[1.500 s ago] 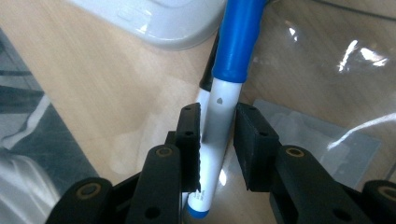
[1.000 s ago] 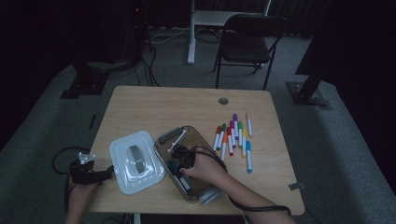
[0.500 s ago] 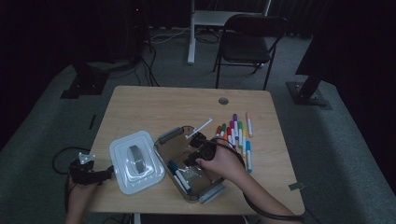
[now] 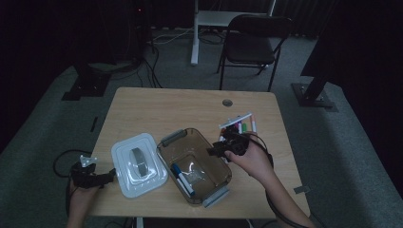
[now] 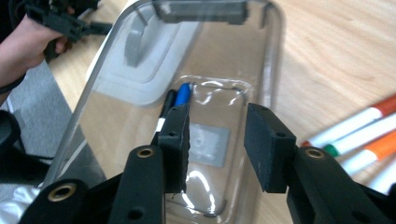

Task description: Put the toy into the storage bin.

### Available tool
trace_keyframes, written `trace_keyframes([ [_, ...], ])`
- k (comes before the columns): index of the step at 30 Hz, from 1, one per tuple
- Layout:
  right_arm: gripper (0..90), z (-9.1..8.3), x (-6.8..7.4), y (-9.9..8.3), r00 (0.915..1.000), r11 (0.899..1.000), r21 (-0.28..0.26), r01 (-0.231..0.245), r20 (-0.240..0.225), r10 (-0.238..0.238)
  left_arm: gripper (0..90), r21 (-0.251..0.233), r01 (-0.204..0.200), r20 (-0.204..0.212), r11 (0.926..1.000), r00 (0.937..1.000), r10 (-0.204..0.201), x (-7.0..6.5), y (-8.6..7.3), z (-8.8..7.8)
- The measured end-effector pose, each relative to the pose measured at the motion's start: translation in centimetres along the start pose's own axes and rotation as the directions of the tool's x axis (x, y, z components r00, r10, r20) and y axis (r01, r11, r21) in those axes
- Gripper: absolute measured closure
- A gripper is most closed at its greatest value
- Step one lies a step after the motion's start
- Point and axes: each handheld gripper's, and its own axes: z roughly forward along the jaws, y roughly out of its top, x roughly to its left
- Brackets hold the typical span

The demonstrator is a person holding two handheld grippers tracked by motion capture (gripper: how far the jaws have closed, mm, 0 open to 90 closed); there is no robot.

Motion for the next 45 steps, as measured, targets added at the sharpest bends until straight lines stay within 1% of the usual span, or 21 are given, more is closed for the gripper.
trace_keyframes([
  [6,58.3,-1.2,-2.8,-0.9,0.9967,0.997,-0.057,-0.057,0.054,0.060,0.7,-0.002,0.000,-0.001,1.0000,1.0000,0.000,0.0,0.0,0.0],
  [9,56.8,-1.6,-4.3,-1.4,0.9922,0.994,-0.074,-0.083,0.086,0.090,0.6,-0.002,0.000,0.000,1.0000,1.0000,0.000,0.0,0.0,0.0],
  [12,56.4,-1.9,-6.0,-2.0,0.9839,0.989,-0.089,-0.114,0.128,0.125,0.6,-0.002,0.001,0.000,1.0000,1.0000,-0.001,0.0,0.0,0.0],
  [17,55.1,-2.2,-8.5,-2.7,0.9720,0.979,-0.128,-0.157,0.156,0.176,0.6,0.000,0.000,0.000,1.0000,1.0000,0.000,0.0,0.0,0.0],
  [20,53.6,-2.4,-9.9,-3.1,0.9616,0.970,-0.153,-0.187,0.174,0.212,0.6,0.000,0.000,0.000,1.0000,1.0000,0.000,0.0,0.0,0.0],
  [22,53.2,-2.6,-10.9,-3.2,0.9522,0.964,-0.171,-0.204,0.194,0.236,0.6,0.000,0.001,0.000,1.0000,1.0000,-0.001,0.0,0.0,0.0],
  [24,53.3,-2.6,-11.9,-3.4,0.9415,0.955,-0.197,-0.222,0.211,0.263,0.6,0.000,0.000,0.000,1.0000,1.0000,0.000,0.0,0.0,0.0],
  [26,51.9,-2.6,-13.1,-3.7,0.9247,0.938,-0.239,-0.251,0.227,0.305,0.6,0.000,0.000,0.000,1.0000,1.0000,0.000,0.0,0.0,0.0],
  [28,51.5,-2.4,-14.1,-3.8,0.9136,0.927,-0.260,-0.270,0.236,0.332,0.6,0.000,0.000,0.000,1.0000,1.0000,0.000,0.0,0.0,0.0],
  [30,51.5,-2.2,-15.3,-3.9,0.9026,0.920,-0.281,-0.275,0.254,0.347,0.6,0.000,0.000,0.000,1.0000,1.0000,0.000,0.0,0.0,0.0],
  [31,52.1,-2.0,-15.9,-4.0,0.8934,0.917,-0.286,-0.279,0.273,0.357,0.6,0.000,0.000,0.000,1.0000,1.0000,0.000,0.0,0.0,0.0],
  [32,52.5,-1.8,-16.7,-4.0,0.8850,0.916,-0.286,-0.280,0.293,0.362,0.6,0.000,0.000,0.000,1.0000,1.0000,0.000,0.0,0.0,0.0],
  [33,52.9,-1.6,-17.2,-4.0,0.8768,0.913,-0.286,-0.291,0.302,0.374,0.6,0.000,0.000,0.000,1.0000,1.0000,0.000,0.0,0.0,0.0],
  [34,54.9,-1.3,-17.9,-4.0,0.8659,0.913,-0.281,-0.296,0.325,0.381,0.7,0.000,0.000,0.000,1.0000,1.0000,0.000,0.0,0.0,0.0],
  [35,55.2,-1.1,-18.3,-4.0,0.8578,0.912,-0.271,-0.309,0.334,0.390,0.6,0.000,0.000,0.000,1.0000,1.0000,0.000,0.0,0.0,0.0],
  [36,55.2,-0.8,-19.0,-4.1,0.8484,0.907,-0.257,-0.333,0.338,0.407,0.7,0.000,0.000,0.000,1.0000,1.0000,0.000,0.0,0.0,0.0],
  [39,56.0,0.3,-20.3,-4.3,0.8236,0.903,-0.242,-0.355,0.376,0.425,0.7,0.000,0.000,0.000,1.0000,1.0000,0.000,0.0,0.0,0.0],
  [42,57.1,1.6,-21.7,-4.6,0.7977,0.887,-0.226,-0.402,0.389,0.461,0.7,0.000,0.000,0.000,1.0000,1.0000,0.000,0.0,0.0,0.0],
  [43,57.1,1.9,-22.0,-4.7,0.7955,0.883,-0.224,-0.411,0.385,0.468,0.7,0.000,0.000,0.000,1.0000,1.0000,0.000,0.0,0.0,0.0],
  [44,57.3,2.3,-22.3,-4.7,0.7903,0.880,-0.219,-0.422,0.387,0.475,0.6,0.000,0.000,0.000,1.0000,1.0000,0.000,0.0,0.0,0.0],
  [45,58.4,2.6,-22.6,-4.8,0.7836,0.880,-0.211,-0.425,0.400,0.475,0.7,0.000,0.000,0.000,1.0000,1.0000,0.000,0.0,0.0,0.0],
])
